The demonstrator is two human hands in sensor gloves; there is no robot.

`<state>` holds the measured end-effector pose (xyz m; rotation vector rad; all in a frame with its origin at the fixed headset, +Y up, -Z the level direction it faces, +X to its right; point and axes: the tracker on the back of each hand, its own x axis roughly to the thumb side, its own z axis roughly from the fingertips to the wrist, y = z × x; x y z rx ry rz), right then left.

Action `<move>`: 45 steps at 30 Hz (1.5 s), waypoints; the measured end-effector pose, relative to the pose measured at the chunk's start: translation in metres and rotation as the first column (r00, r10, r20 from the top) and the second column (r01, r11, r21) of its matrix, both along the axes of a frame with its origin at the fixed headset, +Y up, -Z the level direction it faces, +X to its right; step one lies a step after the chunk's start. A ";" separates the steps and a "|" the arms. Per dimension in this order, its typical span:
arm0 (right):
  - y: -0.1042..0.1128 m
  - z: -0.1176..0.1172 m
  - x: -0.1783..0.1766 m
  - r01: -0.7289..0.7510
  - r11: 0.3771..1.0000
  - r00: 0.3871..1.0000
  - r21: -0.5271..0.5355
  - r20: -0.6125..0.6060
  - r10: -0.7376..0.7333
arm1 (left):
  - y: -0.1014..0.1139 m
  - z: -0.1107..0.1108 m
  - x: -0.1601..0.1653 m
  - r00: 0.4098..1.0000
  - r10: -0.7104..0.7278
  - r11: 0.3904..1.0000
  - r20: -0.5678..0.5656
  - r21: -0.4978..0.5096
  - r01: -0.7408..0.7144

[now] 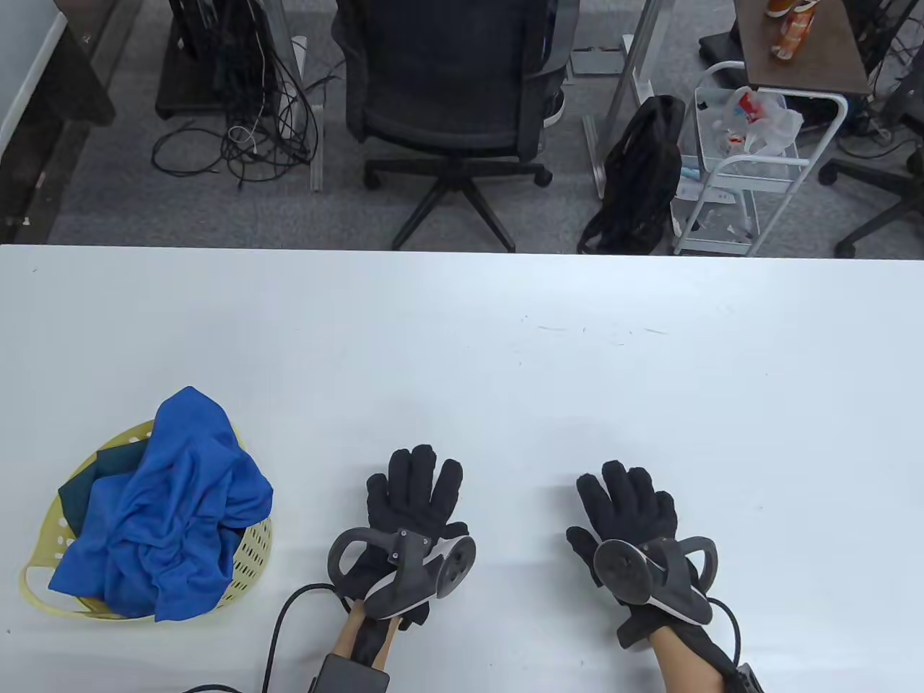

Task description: Fold and stack clothes and towels from laundry basket

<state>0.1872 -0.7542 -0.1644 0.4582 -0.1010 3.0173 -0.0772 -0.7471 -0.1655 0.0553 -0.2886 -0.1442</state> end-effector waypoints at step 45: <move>-0.003 -0.005 -0.012 0.011 1.000 0.999 -0.002 -0.041 -0.011 | 0.175 -0.015 -0.181 0.529 -0.355 0.917 -0.771 -0.398 0.035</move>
